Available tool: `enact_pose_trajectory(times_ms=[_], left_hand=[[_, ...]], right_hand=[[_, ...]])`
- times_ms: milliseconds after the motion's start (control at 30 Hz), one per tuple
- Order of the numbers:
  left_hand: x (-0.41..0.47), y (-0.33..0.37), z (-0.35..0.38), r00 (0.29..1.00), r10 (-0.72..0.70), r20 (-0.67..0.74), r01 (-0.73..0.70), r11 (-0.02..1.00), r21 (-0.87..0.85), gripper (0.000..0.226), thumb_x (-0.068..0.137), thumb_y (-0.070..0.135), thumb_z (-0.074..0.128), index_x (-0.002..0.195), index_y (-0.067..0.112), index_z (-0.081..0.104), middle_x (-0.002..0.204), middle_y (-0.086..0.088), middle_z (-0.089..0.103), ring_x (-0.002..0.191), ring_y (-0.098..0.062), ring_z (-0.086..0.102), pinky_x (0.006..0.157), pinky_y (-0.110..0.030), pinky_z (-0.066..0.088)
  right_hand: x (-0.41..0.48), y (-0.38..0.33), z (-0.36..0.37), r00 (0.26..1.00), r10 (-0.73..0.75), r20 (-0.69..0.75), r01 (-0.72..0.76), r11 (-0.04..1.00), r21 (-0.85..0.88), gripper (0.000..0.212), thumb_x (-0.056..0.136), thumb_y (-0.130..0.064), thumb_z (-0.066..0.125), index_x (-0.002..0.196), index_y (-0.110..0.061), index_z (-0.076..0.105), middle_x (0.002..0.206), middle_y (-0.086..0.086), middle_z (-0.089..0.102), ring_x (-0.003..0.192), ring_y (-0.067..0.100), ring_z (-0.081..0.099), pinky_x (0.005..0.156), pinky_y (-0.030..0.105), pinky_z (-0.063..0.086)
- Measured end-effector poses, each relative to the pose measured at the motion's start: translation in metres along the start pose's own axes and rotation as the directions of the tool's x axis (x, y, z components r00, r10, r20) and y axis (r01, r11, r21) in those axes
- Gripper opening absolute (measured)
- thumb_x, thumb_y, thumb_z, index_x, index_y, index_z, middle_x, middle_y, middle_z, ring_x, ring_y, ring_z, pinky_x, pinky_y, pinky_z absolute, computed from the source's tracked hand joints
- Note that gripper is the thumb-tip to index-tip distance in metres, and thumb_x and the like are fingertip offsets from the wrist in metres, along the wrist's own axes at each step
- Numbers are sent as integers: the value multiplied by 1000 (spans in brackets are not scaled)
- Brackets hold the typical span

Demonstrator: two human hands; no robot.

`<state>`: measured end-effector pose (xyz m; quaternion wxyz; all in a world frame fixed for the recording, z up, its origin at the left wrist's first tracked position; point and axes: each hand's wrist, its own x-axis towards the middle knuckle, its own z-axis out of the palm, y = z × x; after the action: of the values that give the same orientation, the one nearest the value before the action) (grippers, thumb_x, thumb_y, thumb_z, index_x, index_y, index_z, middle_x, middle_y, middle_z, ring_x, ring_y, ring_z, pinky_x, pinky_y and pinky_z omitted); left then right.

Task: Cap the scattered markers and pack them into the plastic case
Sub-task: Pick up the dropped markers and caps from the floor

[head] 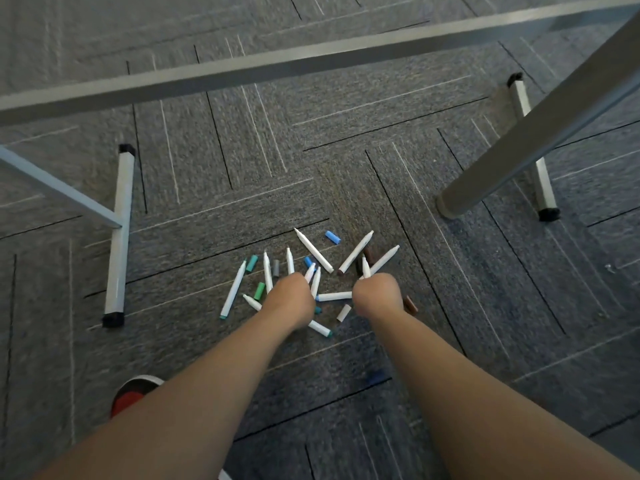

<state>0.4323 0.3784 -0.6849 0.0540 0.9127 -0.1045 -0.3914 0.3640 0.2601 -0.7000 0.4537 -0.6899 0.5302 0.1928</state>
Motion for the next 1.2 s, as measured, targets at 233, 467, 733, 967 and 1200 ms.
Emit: enact_pose_trajectory(times_ms=[233,467,733,967,1200], left_hand=[[8,2,20,989,24,-149,-24,1000,1,13,96,24,57,99,12,56,98,-8,64,89,-28,62,65,-34,42],[22,-1,28,992,33,-118,-19,993,121,9,93,21,59,96,13,63,70,1,46,76,-24,57,62,-32,45],[14,2,19,988,-11,-151,14,1000,18,21,93,32,53,81,15,53,75,0,55,71,-23,56,57,-29,39],[7,11,-14,986,-36,-162,15,991,-130,23,94,28,43,87,10,54,72,-1,53,62,-18,52,49,-29,31],[34,36,-19,991,-75,-111,46,969,-242,17,92,22,52,100,8,57,77,-2,55,66,-18,54,50,-29,32]], right_hand=[[7,4,24,981,188,-48,-187,982,13,22,92,-30,61,98,-9,62,75,6,57,60,20,52,45,27,33],[24,1,32,935,352,-50,-333,916,223,27,90,-31,67,93,-7,58,84,9,62,78,25,62,62,32,50],[25,0,34,914,402,49,-371,783,499,12,86,-19,62,86,-9,56,85,9,60,77,23,62,72,34,55],[9,-11,-4,933,354,-65,-303,870,390,16,95,-17,49,106,-6,54,82,4,53,64,19,47,48,29,31],[31,-17,-29,969,133,-208,-102,983,153,12,96,-18,49,104,-10,51,77,4,58,64,17,56,55,29,39]])
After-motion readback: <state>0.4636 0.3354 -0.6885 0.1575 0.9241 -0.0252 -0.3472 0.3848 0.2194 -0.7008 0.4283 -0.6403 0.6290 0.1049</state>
